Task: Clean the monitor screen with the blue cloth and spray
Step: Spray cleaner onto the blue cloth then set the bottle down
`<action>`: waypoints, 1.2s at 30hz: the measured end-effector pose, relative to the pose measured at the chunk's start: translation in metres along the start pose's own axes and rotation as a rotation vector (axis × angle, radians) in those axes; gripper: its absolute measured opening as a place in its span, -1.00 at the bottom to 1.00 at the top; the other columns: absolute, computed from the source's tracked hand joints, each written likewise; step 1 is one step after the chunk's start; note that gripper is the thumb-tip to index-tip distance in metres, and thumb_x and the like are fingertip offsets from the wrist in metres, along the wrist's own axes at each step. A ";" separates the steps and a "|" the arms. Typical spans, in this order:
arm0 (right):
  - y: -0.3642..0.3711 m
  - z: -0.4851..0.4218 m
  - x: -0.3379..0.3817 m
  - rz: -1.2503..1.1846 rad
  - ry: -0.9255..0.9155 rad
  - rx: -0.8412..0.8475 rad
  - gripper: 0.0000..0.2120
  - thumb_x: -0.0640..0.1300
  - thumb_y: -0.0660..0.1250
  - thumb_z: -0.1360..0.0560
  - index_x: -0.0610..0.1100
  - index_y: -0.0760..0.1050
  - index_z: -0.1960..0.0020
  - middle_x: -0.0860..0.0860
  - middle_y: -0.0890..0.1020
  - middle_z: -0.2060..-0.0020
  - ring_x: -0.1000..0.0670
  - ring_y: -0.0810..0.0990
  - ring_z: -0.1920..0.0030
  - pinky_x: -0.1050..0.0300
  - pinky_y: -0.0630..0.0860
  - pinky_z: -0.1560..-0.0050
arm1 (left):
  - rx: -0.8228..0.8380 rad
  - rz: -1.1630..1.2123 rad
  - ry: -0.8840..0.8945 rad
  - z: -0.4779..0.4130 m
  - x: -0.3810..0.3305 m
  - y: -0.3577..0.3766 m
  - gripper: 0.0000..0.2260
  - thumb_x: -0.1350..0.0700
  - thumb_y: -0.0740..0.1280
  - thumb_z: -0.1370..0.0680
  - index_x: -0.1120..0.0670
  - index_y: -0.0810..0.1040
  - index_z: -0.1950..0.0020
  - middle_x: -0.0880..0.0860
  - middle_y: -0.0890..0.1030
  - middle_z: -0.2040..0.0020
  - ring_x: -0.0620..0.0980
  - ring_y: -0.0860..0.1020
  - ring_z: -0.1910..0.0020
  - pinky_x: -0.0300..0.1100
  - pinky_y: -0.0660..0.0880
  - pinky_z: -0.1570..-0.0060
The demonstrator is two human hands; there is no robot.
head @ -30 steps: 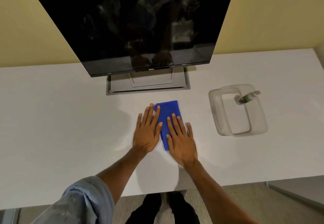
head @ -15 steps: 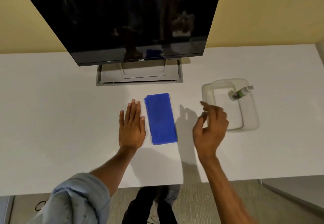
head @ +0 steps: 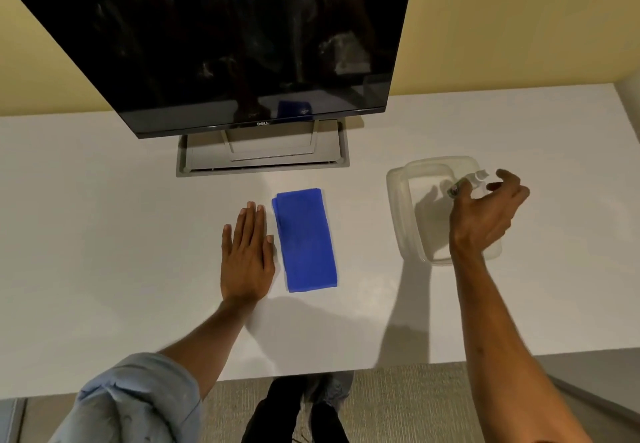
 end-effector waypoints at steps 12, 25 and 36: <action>0.016 -0.006 -0.006 0.205 -0.039 0.076 -0.66 0.05 0.45 -0.63 -0.20 0.58 -0.24 -0.13 0.51 -0.27 -0.29 0.65 0.04 -0.09 0.50 0.03 | -0.021 0.010 -0.001 -0.002 0.002 0.002 -0.41 -0.10 -0.09 -0.81 0.03 -0.09 -0.84 -0.04 -0.10 -0.84 -0.01 -0.09 -0.82 0.23 0.04 -0.78; -0.023 0.057 0.067 -0.384 -0.179 0.305 -0.74 -0.06 0.55 -0.60 0.01 0.62 -0.26 0.18 0.73 -0.10 0.12 0.69 -0.19 0.03 0.59 -0.32 | -0.021 -0.045 0.001 -0.002 0.004 0.005 -0.39 -0.14 -0.12 -0.81 0.05 -0.09 -0.83 0.00 -0.09 -0.84 0.05 -0.06 -0.82 0.22 0.08 -0.77; 0.056 0.186 0.114 -0.909 0.154 1.185 -0.57 -0.16 0.22 -0.62 -0.29 0.56 -0.43 -0.17 0.72 -0.07 -0.26 0.72 -0.12 -0.14 0.67 -0.14 | -0.039 -0.016 -0.013 -0.003 0.006 0.002 -0.41 -0.12 -0.07 -0.81 0.04 -0.03 -0.84 -0.01 -0.04 -0.84 0.01 -0.02 -0.82 0.16 0.08 -0.78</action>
Point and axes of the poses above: each hand's wrist, its own z-axis away from the middle knuckle, its own y-axis out of the palm, x = y × z, the point moved 8 cm from there along -z, towards the middle knuckle
